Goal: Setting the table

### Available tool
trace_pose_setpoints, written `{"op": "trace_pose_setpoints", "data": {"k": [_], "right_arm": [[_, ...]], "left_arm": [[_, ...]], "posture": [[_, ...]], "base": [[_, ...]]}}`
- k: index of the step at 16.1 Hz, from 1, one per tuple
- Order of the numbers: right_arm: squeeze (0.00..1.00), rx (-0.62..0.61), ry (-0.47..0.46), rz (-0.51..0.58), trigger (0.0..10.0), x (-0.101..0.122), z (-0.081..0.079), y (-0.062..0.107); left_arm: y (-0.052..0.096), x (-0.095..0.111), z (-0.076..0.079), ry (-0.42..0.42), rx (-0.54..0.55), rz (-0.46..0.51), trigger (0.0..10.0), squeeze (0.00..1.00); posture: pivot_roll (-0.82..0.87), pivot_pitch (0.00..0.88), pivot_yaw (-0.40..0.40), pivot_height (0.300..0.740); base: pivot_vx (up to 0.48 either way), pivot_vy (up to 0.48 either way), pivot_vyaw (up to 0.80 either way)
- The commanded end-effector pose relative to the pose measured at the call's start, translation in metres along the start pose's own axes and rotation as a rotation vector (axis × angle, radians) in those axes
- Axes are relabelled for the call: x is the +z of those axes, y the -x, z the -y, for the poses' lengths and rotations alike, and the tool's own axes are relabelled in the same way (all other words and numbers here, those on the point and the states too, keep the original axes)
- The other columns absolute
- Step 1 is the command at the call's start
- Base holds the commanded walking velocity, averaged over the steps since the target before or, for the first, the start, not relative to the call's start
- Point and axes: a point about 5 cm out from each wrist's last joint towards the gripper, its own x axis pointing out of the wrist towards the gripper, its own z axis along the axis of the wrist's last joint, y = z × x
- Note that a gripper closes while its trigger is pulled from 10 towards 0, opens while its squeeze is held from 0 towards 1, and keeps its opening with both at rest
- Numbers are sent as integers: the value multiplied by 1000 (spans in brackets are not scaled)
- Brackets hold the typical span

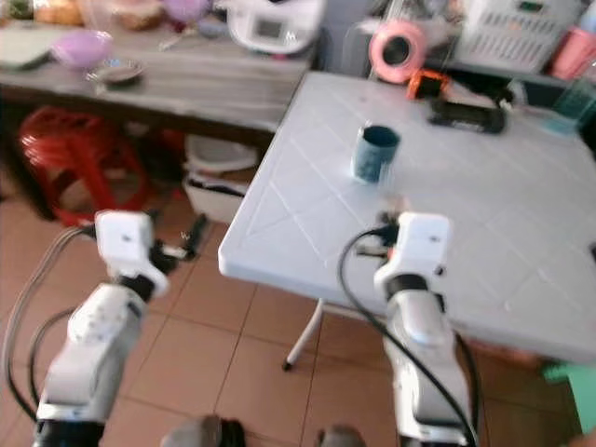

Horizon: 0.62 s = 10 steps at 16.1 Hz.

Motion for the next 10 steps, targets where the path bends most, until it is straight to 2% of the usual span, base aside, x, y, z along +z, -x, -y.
{"op": "trace_pose_setpoints", "data": {"k": [1,6,8,10], "right_arm": [[0,-6,9,31,10000,7,3,0],[0,28,-6,54,10000,12,-3,-1],[0,42,-2,63,10000,12,-4,0],[0,51,6,71,10000,13,-5,-1]], "left_arm": [[-2,4,3,-32,11,19,10000,0],[-5,8,5,-70,24,49,10000,0],[-4,8,5,-83,38,60,10000,0],[-5,9,6,-69,37,67,10000,0]], "posture": [[-14,8,-8,740],[-10,5,-7,740],[-14,0,-3,740],[-14,0,-1,740]], "base": [[0,472,0],[0,431,0],[300,369,0],[465,0,0]]}}
